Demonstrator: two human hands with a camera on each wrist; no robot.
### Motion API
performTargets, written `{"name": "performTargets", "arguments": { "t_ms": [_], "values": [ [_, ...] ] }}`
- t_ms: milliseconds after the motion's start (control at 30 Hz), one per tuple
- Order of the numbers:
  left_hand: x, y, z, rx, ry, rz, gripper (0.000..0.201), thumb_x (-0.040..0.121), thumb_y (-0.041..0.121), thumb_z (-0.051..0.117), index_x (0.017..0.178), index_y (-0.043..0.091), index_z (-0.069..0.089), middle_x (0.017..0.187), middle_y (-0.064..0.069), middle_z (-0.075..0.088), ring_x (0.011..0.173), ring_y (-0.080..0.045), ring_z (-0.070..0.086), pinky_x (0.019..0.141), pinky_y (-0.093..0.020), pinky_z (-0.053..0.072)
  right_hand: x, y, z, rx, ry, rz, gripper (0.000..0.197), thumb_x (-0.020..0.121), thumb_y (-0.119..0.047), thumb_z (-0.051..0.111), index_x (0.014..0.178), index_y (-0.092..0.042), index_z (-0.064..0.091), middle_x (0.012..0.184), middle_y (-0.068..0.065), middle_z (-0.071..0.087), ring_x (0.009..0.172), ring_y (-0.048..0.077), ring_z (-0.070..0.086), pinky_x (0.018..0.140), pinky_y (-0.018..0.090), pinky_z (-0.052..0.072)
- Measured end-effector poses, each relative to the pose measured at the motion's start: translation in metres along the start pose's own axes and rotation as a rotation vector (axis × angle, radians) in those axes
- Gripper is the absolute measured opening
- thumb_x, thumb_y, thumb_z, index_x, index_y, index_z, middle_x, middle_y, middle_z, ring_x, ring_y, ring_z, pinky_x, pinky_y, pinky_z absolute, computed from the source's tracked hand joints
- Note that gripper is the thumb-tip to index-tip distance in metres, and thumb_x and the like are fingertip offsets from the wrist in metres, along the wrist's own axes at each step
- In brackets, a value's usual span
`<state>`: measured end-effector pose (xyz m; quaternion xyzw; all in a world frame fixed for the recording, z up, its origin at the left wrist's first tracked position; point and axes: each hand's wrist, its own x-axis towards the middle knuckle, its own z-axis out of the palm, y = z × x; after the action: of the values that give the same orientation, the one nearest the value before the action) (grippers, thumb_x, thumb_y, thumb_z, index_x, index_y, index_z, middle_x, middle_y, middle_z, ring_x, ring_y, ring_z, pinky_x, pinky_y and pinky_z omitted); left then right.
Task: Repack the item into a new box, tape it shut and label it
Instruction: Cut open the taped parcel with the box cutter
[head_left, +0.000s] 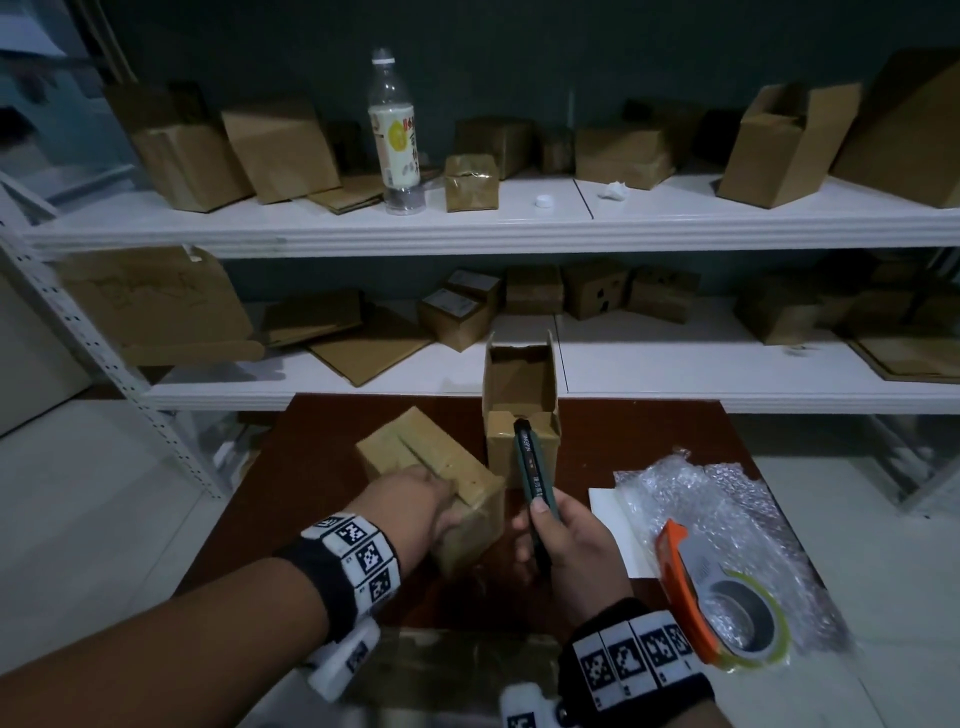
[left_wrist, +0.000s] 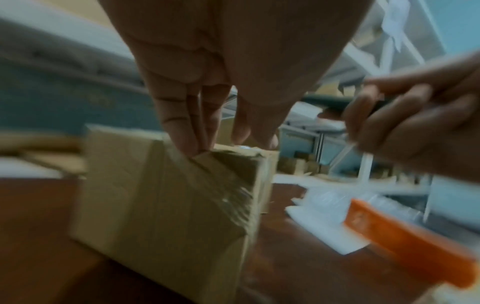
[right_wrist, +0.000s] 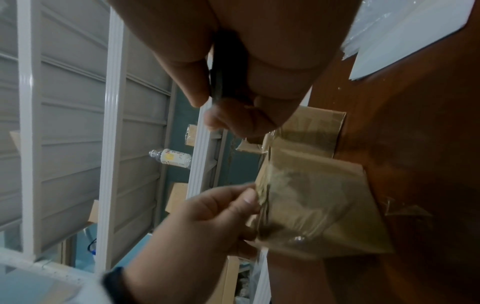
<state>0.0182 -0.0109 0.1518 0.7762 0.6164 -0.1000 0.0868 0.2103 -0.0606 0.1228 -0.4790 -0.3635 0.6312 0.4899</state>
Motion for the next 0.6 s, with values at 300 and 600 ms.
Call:
{"name": "performTargets", "arguments": {
  "t_ms": [300,600],
  "values": [
    [-0.018,-0.032,0.015,-0.446,0.399,-0.369,0.077,0.082,0.055,0.068,0.147,0.027,0.039,0.153,0.000,0.039,0.138,-0.024,0.037,0.114,-0.043,0.034,-0.011,-0.001,-0.012,-0.224,-0.032,-0.071,0.033,0.107,-0.028,0.044,0.092,-0.006,0.064,0.062,0.008,0.056,0.051,0.017,0.051,0.052,0.029,0.043],
    [-0.020,-0.040,0.039,-0.730,0.276,-0.416,0.083,0.080,0.043,0.079,0.149,0.018,0.041,0.147,0.000,0.045,0.130,-0.020,0.048,0.106,-0.032,0.039,-0.008,0.000,-0.013,-0.247,-0.032,-0.062,0.028,0.104,-0.031,0.049,0.094,-0.010,0.065,0.069,0.005,0.062,0.061,0.023,0.056,0.066,0.039,0.049]
  ]
}}
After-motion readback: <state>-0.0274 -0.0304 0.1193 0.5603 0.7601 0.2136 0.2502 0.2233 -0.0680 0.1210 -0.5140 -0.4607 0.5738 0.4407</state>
